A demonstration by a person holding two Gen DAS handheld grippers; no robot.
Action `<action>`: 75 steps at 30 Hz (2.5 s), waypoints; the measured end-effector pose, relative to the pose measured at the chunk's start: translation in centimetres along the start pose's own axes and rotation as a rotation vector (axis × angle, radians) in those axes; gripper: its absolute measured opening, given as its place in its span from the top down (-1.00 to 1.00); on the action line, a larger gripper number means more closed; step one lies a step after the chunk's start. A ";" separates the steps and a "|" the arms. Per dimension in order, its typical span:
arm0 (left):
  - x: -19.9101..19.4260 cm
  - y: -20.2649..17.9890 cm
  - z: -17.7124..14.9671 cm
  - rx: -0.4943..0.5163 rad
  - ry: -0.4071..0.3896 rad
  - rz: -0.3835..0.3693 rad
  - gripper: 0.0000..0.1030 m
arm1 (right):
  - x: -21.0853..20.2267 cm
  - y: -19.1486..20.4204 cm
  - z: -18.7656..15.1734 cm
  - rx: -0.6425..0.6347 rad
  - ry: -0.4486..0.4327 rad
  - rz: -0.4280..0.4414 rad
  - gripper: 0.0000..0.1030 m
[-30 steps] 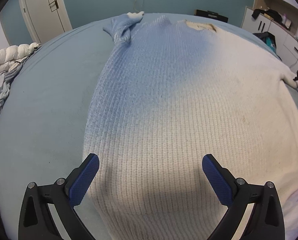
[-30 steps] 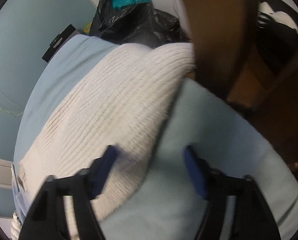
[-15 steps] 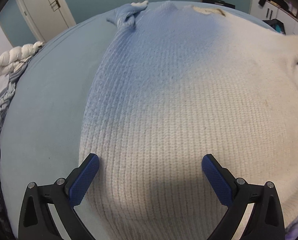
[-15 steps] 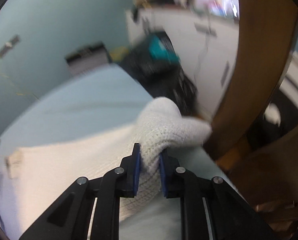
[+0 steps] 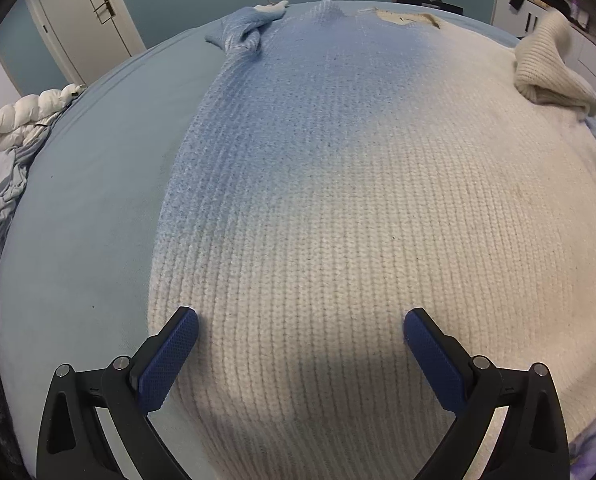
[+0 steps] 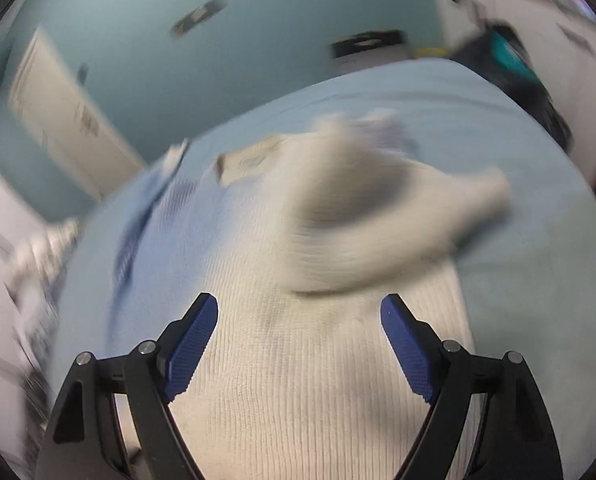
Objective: Fold small clothes
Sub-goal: 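Lift the cream sleeve with the right gripper and lay it across the sweater body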
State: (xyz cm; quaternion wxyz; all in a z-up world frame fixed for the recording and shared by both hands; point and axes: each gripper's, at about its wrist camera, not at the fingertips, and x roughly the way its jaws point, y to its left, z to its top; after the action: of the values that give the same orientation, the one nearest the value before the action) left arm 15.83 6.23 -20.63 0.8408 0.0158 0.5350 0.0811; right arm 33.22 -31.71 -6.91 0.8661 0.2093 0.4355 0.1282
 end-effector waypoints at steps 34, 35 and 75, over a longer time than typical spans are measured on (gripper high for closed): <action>-6.4 1.2 0.8 0.036 -0.072 -0.036 -1.00 | -16.2 -0.4 19.1 0.007 -0.278 -0.426 0.92; -7.6 1.7 0.6 0.047 -0.078 -0.044 -1.00 | -17.8 0.8 19.9 -0.015 -0.300 -0.458 0.92; -11.8 9.2 0.6 -0.069 -0.131 -0.121 -1.00 | -1.7 21.5 4.4 -0.411 0.245 -0.279 -0.56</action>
State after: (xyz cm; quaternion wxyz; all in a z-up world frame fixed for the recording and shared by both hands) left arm 10.43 13.56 -8.76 0.8773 -0.0403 0.4759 0.0474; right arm 34.87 -14.61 6.83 0.8405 -0.0498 0.5265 0.1178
